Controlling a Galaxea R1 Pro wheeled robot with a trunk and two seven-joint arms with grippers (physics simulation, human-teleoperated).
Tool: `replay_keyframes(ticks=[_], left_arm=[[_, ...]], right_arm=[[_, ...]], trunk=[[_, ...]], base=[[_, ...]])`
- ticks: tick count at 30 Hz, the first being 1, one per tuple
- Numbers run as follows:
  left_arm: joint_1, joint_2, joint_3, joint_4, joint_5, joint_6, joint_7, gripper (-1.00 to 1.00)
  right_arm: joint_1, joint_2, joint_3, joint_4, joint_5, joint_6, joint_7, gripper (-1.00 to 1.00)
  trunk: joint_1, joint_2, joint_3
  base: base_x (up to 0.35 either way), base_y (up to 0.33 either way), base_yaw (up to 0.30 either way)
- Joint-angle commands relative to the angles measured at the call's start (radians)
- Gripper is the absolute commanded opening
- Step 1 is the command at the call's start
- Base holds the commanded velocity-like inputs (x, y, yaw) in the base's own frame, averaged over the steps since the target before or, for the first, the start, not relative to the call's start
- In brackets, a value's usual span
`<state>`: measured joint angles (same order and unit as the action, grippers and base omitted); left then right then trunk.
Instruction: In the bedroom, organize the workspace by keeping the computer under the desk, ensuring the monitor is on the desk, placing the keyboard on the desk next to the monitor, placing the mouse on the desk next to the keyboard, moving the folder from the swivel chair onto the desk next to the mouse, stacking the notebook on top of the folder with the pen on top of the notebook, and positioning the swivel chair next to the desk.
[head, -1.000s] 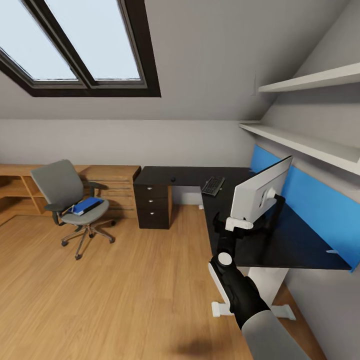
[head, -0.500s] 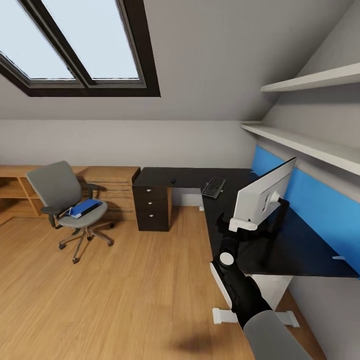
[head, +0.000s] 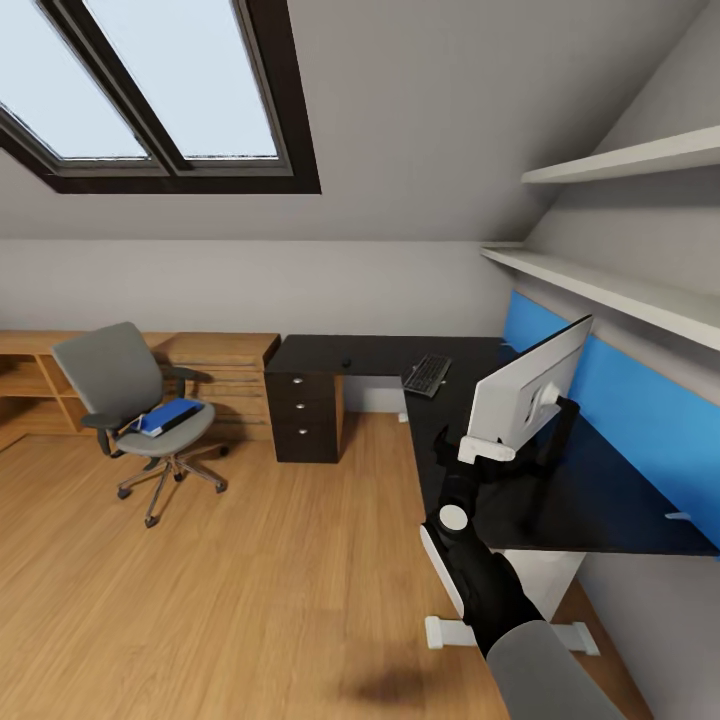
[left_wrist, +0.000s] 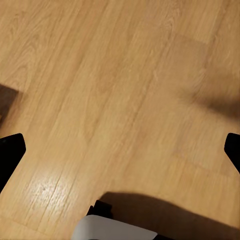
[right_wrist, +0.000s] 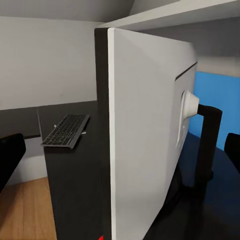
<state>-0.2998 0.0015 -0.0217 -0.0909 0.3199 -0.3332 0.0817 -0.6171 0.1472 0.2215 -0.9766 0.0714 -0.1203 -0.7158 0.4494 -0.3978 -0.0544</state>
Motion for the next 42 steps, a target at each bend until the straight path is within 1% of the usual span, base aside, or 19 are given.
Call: replay_keyframes(ticks=[1, 12, 22, 26, 42], left_arm=[[-0.001, 0.000, -0.003, 0.000, 0.002, -0.003, 0.003, 1.00], [-0.001, 0.000, -0.003, 0.000, 0.003, -0.003, 0.003, 1.00], [-0.001, 0.001, -0.002, 0.000, 0.003, -0.003, 0.004, 1.00], [-0.001, 0.001, -0.002, 0.000, 0.004, -0.003, 0.005, 1.00], [-0.001, 0.002, -0.001, 0.000, 0.004, -0.003, 0.010, 1.00]], right_arm=[[-0.001, 0.000, 0.001, 0.001, 0.004, -0.001, -0.005, 1.00], [-0.001, -0.001, -0.001, 0.002, 0.004, 0.002, -0.006, 1.00], [-0.001, -0.034, 0.001, 0.006, 0.003, 0.005, -0.004, 1.00], [0.000, -0.041, 0.002, 0.010, 0.003, 0.005, -0.006, 1.00], [0.000, -0.047, 0.001, 0.020, 0.002, 0.007, -0.006, 1.00]], trunk=[[0.001, -0.002, -0.002], [0.001, -0.002, -0.002], [0.001, -0.002, -0.002], [0.001, -0.002, -0.002], [0.001, -0.002, -0.002]], base=[[0.007, 0.000, 0.000], [0.125, 0.059, 0.000], [0.028, 0.010, 0.000], [0.005, 0.002, 0.000], [0.001, 0.000, 0.000]])
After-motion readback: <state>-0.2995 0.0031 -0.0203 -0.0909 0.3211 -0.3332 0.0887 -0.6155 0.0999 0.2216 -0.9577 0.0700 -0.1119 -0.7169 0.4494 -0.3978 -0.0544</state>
